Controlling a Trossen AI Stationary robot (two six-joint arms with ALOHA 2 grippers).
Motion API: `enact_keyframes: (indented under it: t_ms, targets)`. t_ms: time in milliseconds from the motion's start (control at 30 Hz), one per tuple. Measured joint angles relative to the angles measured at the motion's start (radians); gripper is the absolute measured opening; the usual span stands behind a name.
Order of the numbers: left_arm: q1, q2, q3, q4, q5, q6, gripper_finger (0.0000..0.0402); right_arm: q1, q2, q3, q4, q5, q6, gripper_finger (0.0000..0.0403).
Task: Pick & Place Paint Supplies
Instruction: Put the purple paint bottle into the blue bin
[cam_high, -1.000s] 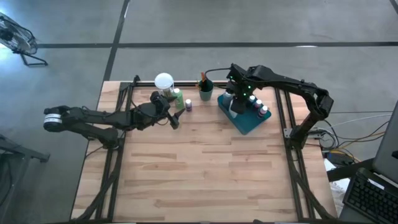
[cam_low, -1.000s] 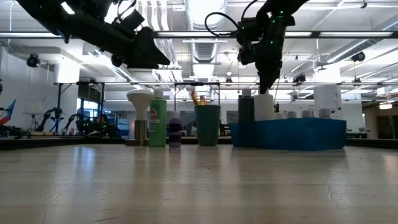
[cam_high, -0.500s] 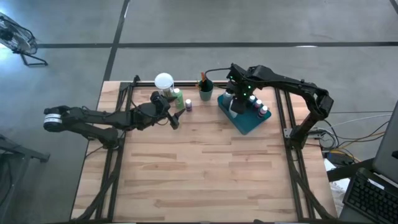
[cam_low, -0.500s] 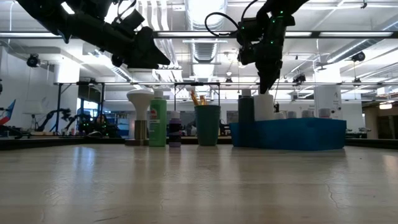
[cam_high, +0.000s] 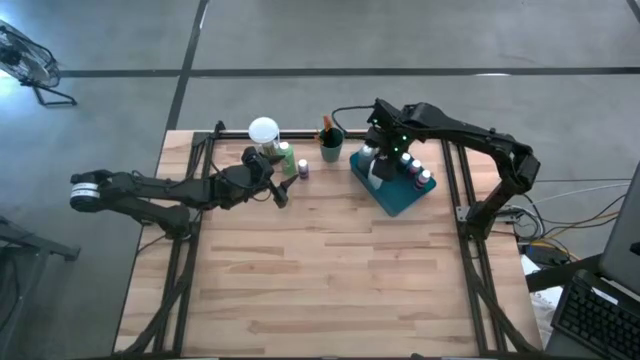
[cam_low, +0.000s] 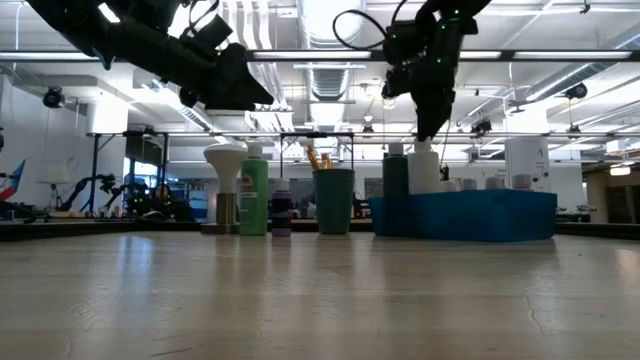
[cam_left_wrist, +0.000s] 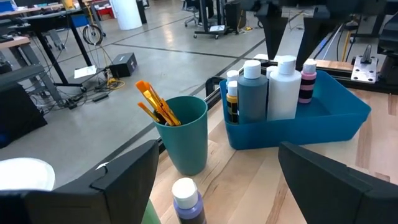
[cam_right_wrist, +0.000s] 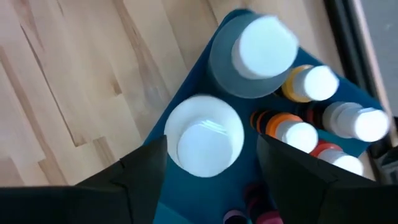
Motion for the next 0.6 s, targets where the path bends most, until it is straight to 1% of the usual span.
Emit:
enact_keyframes:
  t_ms: [200,433,533,600]
  targets:
    - [0.0,0.0,0.0,-0.003,0.0,-0.063,0.0335,0.001,-0.056,0.047,-0.018,0.001,0.02,0.0228]
    - [-0.004,0.013,0.001,-0.004,0.008,0.036,0.0335,0.001,-0.115,0.111,-0.024,0.003,0.025,0.0204]
    - [-0.023,0.046,0.001,-0.043,0.019,0.063,0.0335,0.001,-0.137,0.125,-0.026,0.005,0.011,0.0195]
    - [-0.041,0.078,0.001,-0.041,0.021,0.063,0.0335,0.001,-0.152,0.13,-0.03,0.028,-0.003,0.0189]
